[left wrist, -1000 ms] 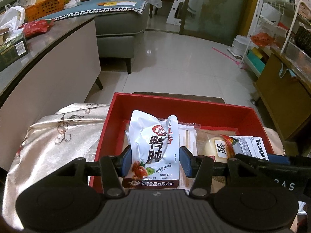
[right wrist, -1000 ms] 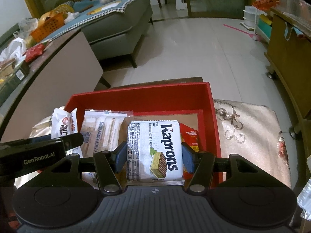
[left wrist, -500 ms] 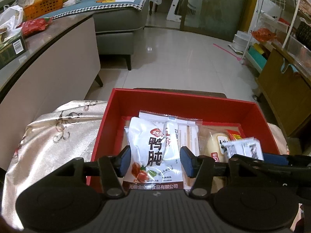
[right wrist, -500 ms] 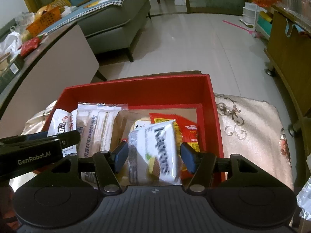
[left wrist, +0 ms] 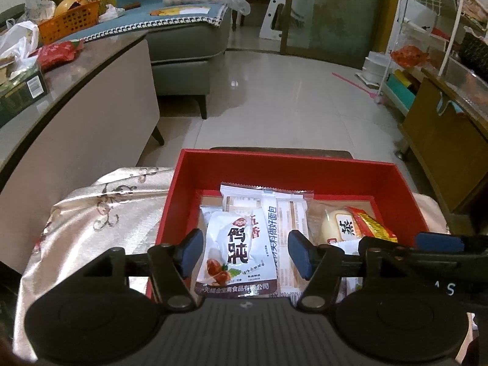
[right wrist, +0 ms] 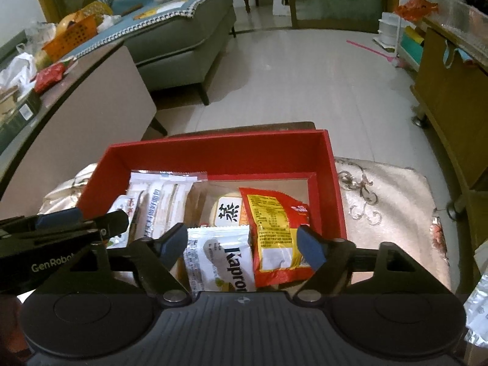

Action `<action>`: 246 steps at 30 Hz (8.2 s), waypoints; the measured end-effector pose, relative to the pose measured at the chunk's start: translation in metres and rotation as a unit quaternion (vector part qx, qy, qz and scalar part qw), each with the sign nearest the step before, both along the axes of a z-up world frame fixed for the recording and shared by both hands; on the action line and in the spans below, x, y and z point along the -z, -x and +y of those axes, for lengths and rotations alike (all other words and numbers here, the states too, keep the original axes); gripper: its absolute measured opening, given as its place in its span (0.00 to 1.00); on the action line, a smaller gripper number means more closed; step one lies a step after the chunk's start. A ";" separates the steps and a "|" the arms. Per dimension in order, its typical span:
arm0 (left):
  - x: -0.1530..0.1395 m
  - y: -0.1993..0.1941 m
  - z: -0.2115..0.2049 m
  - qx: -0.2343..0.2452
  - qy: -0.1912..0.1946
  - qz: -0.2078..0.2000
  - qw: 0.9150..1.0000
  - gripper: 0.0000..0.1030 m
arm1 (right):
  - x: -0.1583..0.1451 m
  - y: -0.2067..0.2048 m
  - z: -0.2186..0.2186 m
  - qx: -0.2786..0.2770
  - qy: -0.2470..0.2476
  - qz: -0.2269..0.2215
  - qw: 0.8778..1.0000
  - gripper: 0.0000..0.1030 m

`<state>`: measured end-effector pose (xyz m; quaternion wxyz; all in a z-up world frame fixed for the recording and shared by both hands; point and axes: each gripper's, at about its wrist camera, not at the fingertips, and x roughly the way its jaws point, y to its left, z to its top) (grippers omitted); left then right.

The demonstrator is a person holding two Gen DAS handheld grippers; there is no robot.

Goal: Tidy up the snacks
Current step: 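Withdraw both open tools from the red box back over the loose snacks, then grasp the blue packet with left tool while right tool reaches toward the yellow waffle bag, then lift the blue packet with left tool while right tool grasps and lifts the waffle bag, then carry the blue packet with left tool while right tool carries the waffle bag into the box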

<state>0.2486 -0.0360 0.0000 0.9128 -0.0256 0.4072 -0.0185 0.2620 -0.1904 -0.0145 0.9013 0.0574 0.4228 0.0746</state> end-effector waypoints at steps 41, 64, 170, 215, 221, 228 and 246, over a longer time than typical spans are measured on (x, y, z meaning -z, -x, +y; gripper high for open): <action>-0.002 0.156 0.023 0.035 -0.016 0.027 0.999 0.65 | 0.013 0.164 -0.005 0.003 -0.001 0.058 0.998 1.00; 0.050 0.158 0.057 0.001 0.001 0.138 0.990 0.65 | 0.089 0.191 0.031 -0.067 0.117 0.178 0.975 1.00; -0.010 0.143 0.019 0.059 0.086 0.051 0.993 0.62 | -0.030 0.170 -0.010 -0.023 -0.005 -0.010 1.000 0.74; -0.026 0.042 -0.011 0.045 0.059 -0.002 0.997 0.62 | -0.055 0.071 -0.018 0.004 -0.034 -0.053 0.998 0.74; -0.025 0.021 -0.014 0.043 0.061 -0.010 0.997 0.62 | -0.052 0.053 -0.022 0.014 -0.037 -0.054 0.998 0.74; -0.018 -0.001 -0.014 0.033 0.066 -0.007 0.997 0.62 | -0.047 0.031 -0.025 0.019 -0.042 -0.053 0.998 0.74; 0.012 -0.026 -0.017 0.016 0.042 0.024 0.999 0.62 | -0.019 -0.003 -0.018 0.014 -0.027 -0.017 0.999 0.74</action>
